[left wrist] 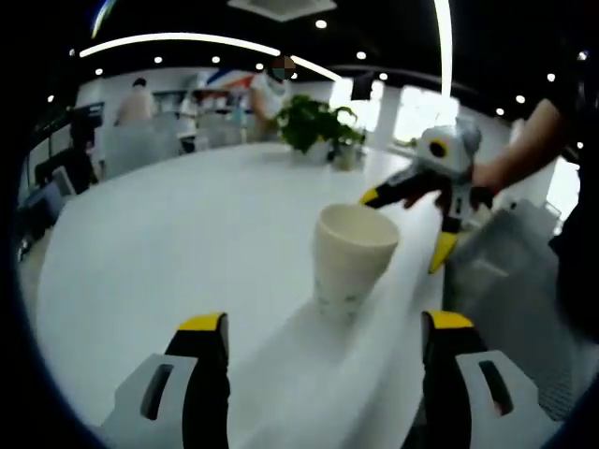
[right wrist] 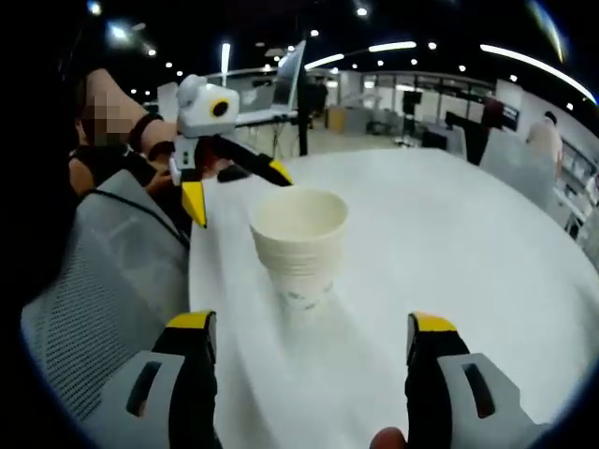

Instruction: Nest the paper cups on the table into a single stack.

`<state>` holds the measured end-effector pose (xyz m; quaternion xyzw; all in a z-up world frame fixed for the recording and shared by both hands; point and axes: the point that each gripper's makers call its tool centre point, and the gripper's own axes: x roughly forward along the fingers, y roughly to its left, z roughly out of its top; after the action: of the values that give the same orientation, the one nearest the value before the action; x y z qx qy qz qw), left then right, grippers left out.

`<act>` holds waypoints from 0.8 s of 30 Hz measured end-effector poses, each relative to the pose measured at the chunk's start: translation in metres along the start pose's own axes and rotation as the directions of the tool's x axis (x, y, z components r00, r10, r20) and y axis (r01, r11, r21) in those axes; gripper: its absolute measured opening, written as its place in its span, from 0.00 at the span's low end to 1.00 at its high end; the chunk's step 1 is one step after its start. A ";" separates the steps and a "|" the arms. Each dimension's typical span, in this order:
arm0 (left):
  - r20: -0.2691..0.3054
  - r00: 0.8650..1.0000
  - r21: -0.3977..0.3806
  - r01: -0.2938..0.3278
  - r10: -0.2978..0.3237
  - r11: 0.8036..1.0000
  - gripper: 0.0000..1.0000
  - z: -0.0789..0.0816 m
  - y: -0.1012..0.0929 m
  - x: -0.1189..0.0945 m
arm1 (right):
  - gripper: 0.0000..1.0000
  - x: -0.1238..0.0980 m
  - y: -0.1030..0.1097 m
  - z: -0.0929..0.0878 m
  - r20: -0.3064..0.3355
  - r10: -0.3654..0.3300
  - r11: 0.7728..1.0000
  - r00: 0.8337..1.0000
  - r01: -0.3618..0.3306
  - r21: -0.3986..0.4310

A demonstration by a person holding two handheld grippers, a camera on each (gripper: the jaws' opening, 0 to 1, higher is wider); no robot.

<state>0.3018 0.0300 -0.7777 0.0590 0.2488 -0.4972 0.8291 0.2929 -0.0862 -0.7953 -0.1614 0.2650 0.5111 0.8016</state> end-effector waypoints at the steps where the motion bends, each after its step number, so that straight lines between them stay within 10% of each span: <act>1: -0.001 1.000 0.009 0.008 -0.008 1.000 0.80 0.001 0.001 0.003 | 0.78 0.003 0.000 0.000 -0.002 0.003 1.000 1.000 -0.003 0.003; 24: 0.001 0.993 0.106 0.114 -0.114 0.988 0.57 0.009 -0.010 0.038 | 0.48 0.032 0.002 0.020 0.004 0.101 0.990 0.995 -0.100 -0.100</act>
<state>0.3111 -0.0079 -0.7861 0.0870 0.2223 -0.5564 0.7959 0.3064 -0.0516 -0.7980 -0.1855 0.2434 0.5641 0.7669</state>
